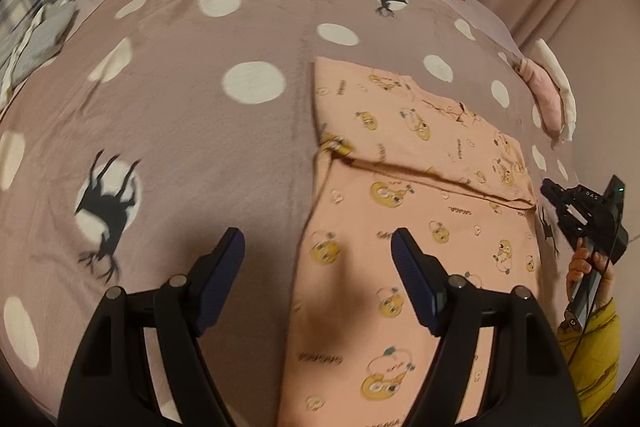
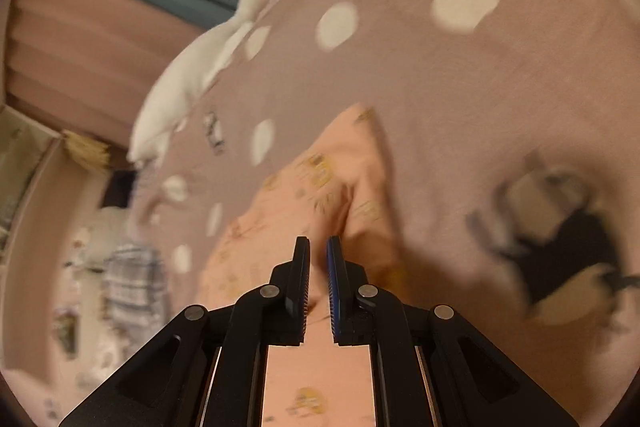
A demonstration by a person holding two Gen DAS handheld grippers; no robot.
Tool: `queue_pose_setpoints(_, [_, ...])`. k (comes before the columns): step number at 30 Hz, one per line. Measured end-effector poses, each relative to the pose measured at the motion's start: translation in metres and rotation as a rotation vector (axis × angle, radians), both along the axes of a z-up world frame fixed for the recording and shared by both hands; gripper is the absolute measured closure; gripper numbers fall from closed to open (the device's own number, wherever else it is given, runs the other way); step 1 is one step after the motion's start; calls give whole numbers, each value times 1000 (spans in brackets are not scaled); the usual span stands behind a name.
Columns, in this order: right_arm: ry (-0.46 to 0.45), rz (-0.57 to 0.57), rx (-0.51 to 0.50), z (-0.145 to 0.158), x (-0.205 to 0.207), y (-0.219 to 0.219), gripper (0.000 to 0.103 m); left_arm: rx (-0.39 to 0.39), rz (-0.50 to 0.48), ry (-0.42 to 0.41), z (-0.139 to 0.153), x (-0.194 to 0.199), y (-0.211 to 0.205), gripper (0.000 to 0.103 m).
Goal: Fold small clothes
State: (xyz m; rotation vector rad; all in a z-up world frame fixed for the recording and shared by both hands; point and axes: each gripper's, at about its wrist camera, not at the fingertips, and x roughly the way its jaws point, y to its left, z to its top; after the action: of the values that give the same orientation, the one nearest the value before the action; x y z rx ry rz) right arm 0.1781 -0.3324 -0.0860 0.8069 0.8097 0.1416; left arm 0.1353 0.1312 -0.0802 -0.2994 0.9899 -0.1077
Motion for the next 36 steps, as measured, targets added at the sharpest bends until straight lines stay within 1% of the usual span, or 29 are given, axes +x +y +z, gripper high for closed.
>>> queue_pose_setpoints(1, [-23,1,-14,5,-3,0,95,1,-15,-5,1,7,-5,27])
queue_pose_setpoints(3, [-60,37,-24,12,-4,1,95,9,-42,-15,3,20,-15,27])
queue_pose_setpoints(6, [-103,158,-101,21,2,23,95,-5,-79,-32,4,45,-32,29])
queue_pose_setpoints(8, [-107,210,-141,20,6,38,95,-15,-83,-53,3,59,-41,34])
queue_pose_setpoints(9, [-97,238,-157,17,10,45,95,-7,-80,-55,0,68,-45,42])
queue_pose_setpoints(10, [-88,249,-165,14,16,52,95,-2,-80,-46,-5,77,-49,55])
queue_pose_setpoints(11, [-73,256,-186,10,18,56,95,-4,-79,-39,-8,82,-51,59])
queue_pose_setpoints(12, [-58,255,-210,5,20,56,95,-10,-79,-24,-14,88,-53,61])
queue_pose_setpoints(14, [-17,234,-249,-4,24,55,95,-5,-74,3,-25,96,-54,61])
queue_pose_setpoints(17, [46,176,-255,-19,28,38,95,0,-78,58,-45,105,-52,62])
queue_pose_setpoints(19, [86,151,-255,-28,28,28,95,-4,-88,61,-49,107,-50,60])
queue_pose_setpoints(20, [80,148,-217,-31,27,22,96,-4,-90,58,-48,106,-50,60])
queue_pose_setpoints(21, [80,145,-209,-30,24,20,96,-4,-92,59,-46,106,-50,60])
queue_pose_setpoints(24, [48,139,-269,-15,10,22,95,-11,-94,63,-40,100,-47,60])
queue_pose_setpoints(26, [30,150,-283,-7,0,26,95,-26,-94,56,-33,88,-41,50])
queue_pose_setpoints(27, [12,169,-277,-1,-9,26,94,-33,-90,50,-29,80,-37,37])
queue_pose_setpoints(28, [5,185,-273,2,-16,28,93,-38,-84,43,-26,73,-32,30])
queue_pose_setpoints(29, [3,200,-272,4,-22,29,89,-44,-76,34,-23,65,-27,30])
queue_pose_setpoints(30, [5,220,-274,5,-31,30,81,-55,-70,28,-20,55,-21,29])
queue_pose_setpoints(31, [10,230,-274,5,-37,33,76,-63,-62,29,-20,45,-14,29])
queue_pose_setpoints(32, [15,238,-273,5,-44,33,69,-68,-55,32,-20,38,-11,29])
queue_pose_setpoints(33, [21,249,-265,4,-54,32,65,-77,-48,42,-22,27,-5,29])
queue_pose_setpoints(36, [45,259,-230,0,-77,27,65,-120,-46,76,-31,0,6,29])
